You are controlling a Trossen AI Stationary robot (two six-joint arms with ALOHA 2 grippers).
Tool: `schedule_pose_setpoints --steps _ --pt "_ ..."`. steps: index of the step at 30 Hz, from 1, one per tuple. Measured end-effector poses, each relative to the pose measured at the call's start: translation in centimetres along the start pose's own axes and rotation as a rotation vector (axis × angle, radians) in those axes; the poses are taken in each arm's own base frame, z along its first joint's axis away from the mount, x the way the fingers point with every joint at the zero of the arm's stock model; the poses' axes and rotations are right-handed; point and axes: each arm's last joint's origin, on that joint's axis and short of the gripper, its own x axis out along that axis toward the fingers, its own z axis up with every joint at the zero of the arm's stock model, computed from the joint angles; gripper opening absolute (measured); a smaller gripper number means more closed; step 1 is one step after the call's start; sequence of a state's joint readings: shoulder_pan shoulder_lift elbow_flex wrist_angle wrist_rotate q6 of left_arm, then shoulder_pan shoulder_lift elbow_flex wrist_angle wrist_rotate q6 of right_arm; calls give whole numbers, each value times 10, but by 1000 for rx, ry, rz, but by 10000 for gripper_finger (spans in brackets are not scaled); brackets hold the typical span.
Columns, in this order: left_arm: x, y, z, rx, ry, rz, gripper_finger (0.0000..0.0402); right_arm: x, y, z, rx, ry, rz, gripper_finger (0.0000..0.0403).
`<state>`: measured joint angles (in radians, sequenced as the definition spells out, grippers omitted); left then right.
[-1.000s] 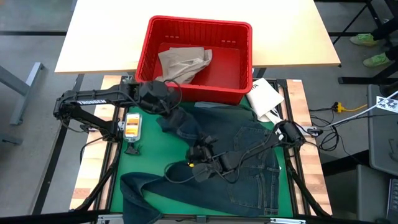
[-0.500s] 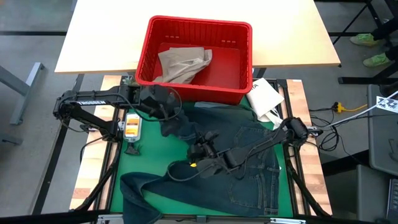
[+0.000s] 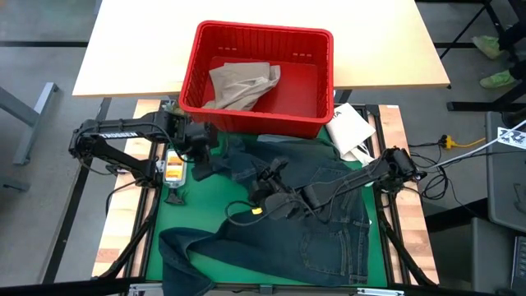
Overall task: Fold Laundry from Bin
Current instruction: Fold the dark blue pants
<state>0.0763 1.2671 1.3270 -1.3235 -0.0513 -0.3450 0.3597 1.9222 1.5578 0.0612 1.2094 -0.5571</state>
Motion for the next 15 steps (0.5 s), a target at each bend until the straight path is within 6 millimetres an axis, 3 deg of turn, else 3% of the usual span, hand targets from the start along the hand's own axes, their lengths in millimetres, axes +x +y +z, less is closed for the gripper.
schedule_pose_setpoints --steps 7,15 --pt "6 -26 -20 12 54 54 43 11 -23 1 44 8 -21 4" --pt "41 -69 -48 83 -161 164 24 11 -50 5 87 -12 -17 6"
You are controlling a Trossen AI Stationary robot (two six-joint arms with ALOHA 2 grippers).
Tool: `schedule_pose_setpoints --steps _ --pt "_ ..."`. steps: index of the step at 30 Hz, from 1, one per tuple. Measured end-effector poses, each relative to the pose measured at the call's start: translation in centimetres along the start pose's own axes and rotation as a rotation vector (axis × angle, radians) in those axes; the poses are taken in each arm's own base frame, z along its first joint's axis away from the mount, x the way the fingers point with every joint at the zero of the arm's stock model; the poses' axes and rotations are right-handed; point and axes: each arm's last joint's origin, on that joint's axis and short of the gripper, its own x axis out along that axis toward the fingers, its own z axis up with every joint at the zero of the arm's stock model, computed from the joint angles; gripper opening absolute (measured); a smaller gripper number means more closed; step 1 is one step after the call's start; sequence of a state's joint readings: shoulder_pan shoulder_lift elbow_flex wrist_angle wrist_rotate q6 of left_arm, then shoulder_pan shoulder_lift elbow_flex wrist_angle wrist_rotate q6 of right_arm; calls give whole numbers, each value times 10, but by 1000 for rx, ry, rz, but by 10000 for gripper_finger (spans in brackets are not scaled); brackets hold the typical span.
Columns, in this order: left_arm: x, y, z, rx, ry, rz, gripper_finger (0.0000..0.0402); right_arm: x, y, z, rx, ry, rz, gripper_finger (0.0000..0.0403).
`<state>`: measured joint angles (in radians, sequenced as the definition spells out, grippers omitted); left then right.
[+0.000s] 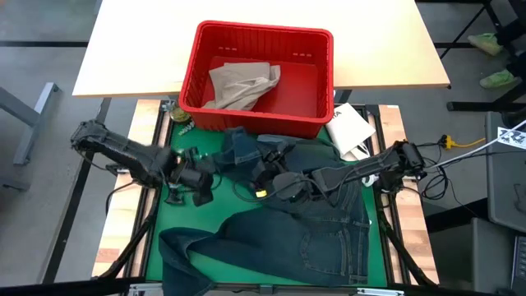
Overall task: Fold Laundry from Bin
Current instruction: Fold the dark blue pants
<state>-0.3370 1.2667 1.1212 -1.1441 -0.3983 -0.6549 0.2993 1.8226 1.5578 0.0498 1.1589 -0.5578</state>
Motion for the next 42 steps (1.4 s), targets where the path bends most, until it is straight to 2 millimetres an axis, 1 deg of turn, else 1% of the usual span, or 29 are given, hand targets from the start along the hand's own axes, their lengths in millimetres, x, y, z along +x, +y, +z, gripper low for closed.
schedule_pose_setpoints --steps 5,9,12,16,19,24,28,32,35,38,42 --pt "26 -35 -23 27 -241 -40 13 0 -6 2 17 -33 40 3" --pt "50 -51 -35 30 -437 -106 10 3 -7 3 31 -55 70 5" --pt "64 -53 -36 -52 -571 -120 10 5 -8 4 90 -73 92 5" --pt "75 -49 -30 -208 -714 -127 10 8 -11 8 151 -104 87 3" --pt "84 -49 -25 -272 -758 -133 10 12 -15 10 189 -132 91 4" --pt "104 -56 -15 -354 -794 -141 9 16 -18 11 216 -153 95 8" --pt "125 -58 -18 -418 -782 -49 2 16 -17 10 204 -147 98 4" --pt "136 -57 -22 -503 -834 122 1 16 -16 9 222 -139 104 3" --pt "136 -53 -23 -544 -900 268 1 16 -16 8 260 -132 110 3" --pt "134 -51 -24 -525 -936 397 1 16 -15 8 259 -129 111 3" --pt "130 -57 -31 -448 -938 441 0 15 -16 2 199 -70 92 3"
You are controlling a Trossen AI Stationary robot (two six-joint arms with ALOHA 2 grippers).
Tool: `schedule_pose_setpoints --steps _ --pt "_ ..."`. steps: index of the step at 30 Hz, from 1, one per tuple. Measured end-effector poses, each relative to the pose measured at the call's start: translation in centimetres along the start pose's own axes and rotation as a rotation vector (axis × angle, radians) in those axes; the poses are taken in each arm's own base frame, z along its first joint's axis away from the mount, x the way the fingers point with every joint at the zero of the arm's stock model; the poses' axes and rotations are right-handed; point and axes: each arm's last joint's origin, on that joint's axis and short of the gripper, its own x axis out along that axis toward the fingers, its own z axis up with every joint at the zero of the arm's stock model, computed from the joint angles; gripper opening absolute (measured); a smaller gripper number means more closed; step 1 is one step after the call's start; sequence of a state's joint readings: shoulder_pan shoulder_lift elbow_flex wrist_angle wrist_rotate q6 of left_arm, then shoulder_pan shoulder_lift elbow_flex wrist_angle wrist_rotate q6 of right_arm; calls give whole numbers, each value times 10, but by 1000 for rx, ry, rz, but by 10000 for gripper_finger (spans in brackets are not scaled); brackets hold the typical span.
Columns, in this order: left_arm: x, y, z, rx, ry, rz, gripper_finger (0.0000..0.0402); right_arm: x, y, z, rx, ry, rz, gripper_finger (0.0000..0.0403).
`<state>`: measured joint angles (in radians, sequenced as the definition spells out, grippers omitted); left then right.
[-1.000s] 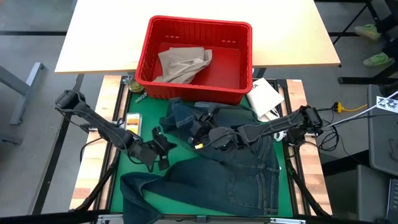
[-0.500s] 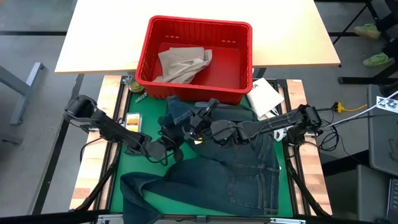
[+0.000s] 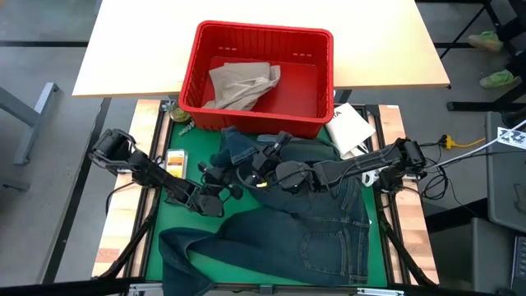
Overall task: Fold Laundry from Bin
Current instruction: Fold the dark blue pants
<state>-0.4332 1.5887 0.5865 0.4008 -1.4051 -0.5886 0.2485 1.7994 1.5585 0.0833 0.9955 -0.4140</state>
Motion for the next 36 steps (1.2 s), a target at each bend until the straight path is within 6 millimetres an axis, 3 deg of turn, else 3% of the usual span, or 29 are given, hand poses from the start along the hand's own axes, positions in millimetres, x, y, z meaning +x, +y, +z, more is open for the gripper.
schedule_pose_setpoints --steps 5,14,23,29,36 --pt "-15 2 0 108 -88 85 0 -8 -12 -6 24 90 -28 3" --pt "-4 6 9 217 -73 128 0 -12 -10 -16 43 145 136 3" --pt "-17 -8 4 35 138 -303 0 1 -18 -6 174 57 180 3" --pt "-12 -11 6 -78 187 -352 0 8 -22 7 334 -89 369 3" --pt "-9 -15 13 -151 184 -419 0 6 -22 12 466 -127 442 3"
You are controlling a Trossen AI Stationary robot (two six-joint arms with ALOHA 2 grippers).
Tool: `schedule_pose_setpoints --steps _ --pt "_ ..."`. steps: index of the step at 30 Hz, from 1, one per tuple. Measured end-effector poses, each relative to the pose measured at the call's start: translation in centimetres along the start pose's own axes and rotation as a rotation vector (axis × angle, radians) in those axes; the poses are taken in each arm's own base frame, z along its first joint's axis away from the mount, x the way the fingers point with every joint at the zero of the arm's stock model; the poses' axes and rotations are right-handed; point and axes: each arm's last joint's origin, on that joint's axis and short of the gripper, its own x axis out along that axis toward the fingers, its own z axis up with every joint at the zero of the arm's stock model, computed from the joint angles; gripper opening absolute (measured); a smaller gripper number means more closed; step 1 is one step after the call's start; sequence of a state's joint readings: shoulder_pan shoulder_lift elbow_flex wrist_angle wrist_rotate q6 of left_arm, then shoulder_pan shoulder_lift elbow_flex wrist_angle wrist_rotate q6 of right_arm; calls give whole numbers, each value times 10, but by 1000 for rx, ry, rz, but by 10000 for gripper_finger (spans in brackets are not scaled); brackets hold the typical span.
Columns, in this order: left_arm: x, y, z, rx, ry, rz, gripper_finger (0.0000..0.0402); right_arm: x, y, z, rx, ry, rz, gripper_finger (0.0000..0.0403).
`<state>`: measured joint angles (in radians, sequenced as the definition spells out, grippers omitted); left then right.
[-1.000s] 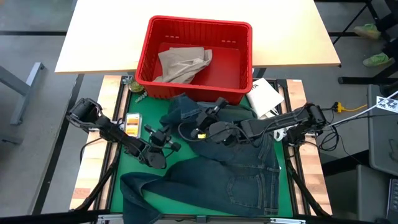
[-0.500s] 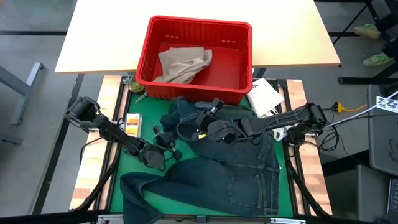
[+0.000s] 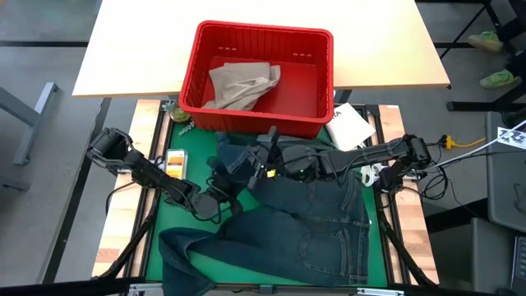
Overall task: Fold Laundry from Bin
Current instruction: Fold the dark blue pants
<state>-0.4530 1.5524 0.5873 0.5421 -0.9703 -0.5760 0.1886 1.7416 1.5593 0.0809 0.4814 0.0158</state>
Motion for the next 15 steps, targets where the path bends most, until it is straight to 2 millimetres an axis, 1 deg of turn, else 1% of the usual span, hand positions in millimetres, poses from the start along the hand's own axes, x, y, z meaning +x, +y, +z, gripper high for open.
schedule_pose_setpoints --steps 4,8,12,15 --pt "-6 -3 -2 63 -18 13 0 0 2 -7 -18 65 67 3" --pt "-18 -6 -1 151 -88 96 0 -2 1 -21 -82 204 73 3" --pt "-31 -8 4 252 -157 197 0 -6 -3 -36 -168 349 -3 3" --pt "-36 -7 9 309 -186 264 0 -11 -9 -46 -249 456 -85 3"
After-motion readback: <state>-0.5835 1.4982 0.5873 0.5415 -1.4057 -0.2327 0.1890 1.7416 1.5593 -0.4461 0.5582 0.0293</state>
